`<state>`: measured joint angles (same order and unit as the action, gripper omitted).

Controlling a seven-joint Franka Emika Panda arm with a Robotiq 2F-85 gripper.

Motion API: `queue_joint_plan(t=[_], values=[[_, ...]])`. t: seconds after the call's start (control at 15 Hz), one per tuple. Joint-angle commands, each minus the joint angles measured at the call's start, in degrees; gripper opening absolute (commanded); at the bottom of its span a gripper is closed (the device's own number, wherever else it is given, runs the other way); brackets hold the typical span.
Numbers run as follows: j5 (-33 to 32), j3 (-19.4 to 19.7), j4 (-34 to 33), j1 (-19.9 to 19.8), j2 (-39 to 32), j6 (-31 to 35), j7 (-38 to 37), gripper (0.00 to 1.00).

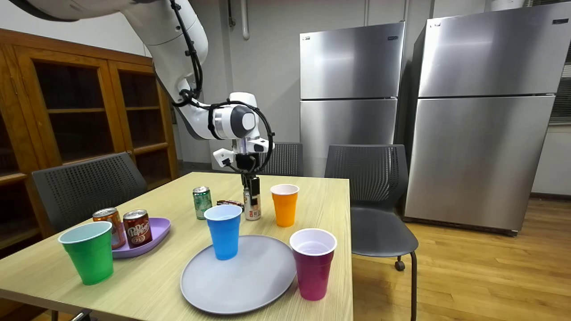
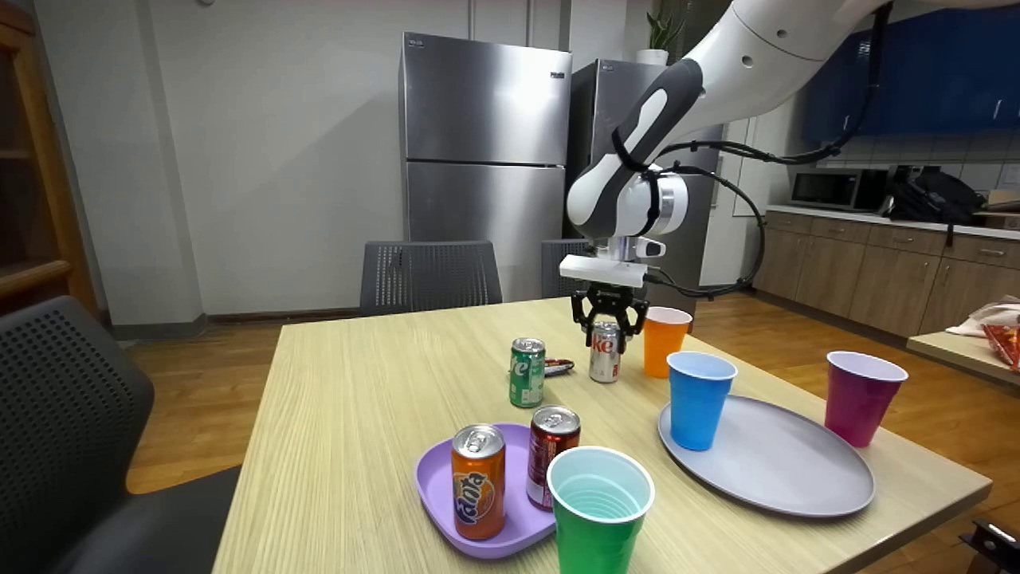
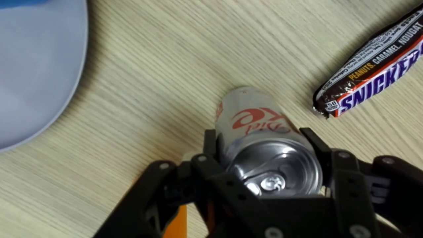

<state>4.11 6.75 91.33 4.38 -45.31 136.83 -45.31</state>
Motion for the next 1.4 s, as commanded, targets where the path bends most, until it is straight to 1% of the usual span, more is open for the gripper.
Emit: queue_joint_plan(t=[0.0,0.6,0.87,1.33], values=[[0.1,0.2,0.8,0.5,1.8,-0.6,0.7,0.38],[-1.7,0.2,5.9,3.0,11.9,-0.9,1.1,0.38],[-1.7,-0.9,8.9,3.8,17.1,-1.5,2.2,0.38],[-0.9,-4.0,16.7,4.9,25.7,-0.3,4.0,0.38]])
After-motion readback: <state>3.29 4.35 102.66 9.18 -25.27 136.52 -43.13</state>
